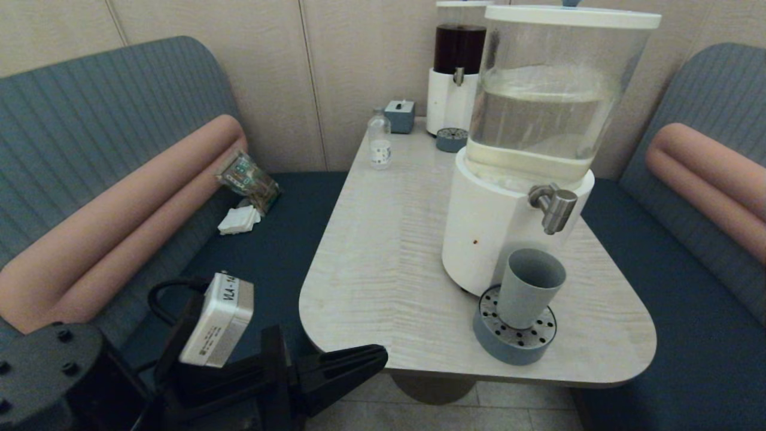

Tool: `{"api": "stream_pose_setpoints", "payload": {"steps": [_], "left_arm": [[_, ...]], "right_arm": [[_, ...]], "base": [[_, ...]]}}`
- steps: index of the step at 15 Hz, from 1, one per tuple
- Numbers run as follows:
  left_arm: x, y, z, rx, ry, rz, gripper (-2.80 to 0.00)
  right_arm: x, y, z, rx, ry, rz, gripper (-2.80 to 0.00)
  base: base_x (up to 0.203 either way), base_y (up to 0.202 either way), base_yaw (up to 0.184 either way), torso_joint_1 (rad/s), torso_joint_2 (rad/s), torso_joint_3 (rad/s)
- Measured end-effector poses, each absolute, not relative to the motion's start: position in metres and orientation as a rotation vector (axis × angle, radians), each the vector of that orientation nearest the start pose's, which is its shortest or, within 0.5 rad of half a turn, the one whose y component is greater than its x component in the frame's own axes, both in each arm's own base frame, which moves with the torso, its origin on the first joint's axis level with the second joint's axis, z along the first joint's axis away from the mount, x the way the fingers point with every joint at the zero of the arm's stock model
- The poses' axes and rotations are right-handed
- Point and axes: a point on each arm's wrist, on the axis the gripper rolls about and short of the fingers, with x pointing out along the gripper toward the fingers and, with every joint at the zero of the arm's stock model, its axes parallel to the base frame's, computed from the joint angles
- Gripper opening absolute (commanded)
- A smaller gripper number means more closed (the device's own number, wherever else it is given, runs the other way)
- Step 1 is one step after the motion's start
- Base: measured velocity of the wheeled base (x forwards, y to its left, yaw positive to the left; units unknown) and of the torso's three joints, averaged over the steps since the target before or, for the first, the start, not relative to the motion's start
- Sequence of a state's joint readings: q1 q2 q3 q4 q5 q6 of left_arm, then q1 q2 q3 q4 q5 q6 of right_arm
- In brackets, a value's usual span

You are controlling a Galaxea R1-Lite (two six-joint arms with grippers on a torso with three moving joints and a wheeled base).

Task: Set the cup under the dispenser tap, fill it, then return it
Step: Place the cup next to the water dispenser

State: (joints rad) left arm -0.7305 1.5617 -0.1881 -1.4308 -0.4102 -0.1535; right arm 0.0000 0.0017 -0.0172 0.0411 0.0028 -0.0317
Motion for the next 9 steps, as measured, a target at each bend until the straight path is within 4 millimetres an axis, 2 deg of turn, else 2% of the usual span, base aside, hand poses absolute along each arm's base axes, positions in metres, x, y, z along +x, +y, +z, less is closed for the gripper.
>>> {"api": "stream_pose_setpoints", "payload": {"steps": [7, 8, 9], "left_arm": [[0.178, -0.172, 0.138, -0.103, -0.014, -1.185, -2.8], [0.182, -0.176, 0.138, -0.096, -0.023, -1.187, 0.0], [0.186, -0.18, 0.139, -0.087, -0.036, -1.199, 0.0]], "right_arm": [[-0.024, 0.0, 0.076, -0.032, 0.025, 0.002, -2.8], [-0.024, 0.0, 0.076, -0.032, 0.025, 0.003, -2.8], [-0.024, 0.0, 0.076, -0.032, 0.025, 0.003, -2.8]], "base": [[0.0, 0.0, 0.0, 0.0, 0.0, 0.0], [0.0, 0.0, 0.0, 0.0, 0.0, 0.0], [0.0, 0.0, 0.0, 0.0, 0.0, 0.0]]}}
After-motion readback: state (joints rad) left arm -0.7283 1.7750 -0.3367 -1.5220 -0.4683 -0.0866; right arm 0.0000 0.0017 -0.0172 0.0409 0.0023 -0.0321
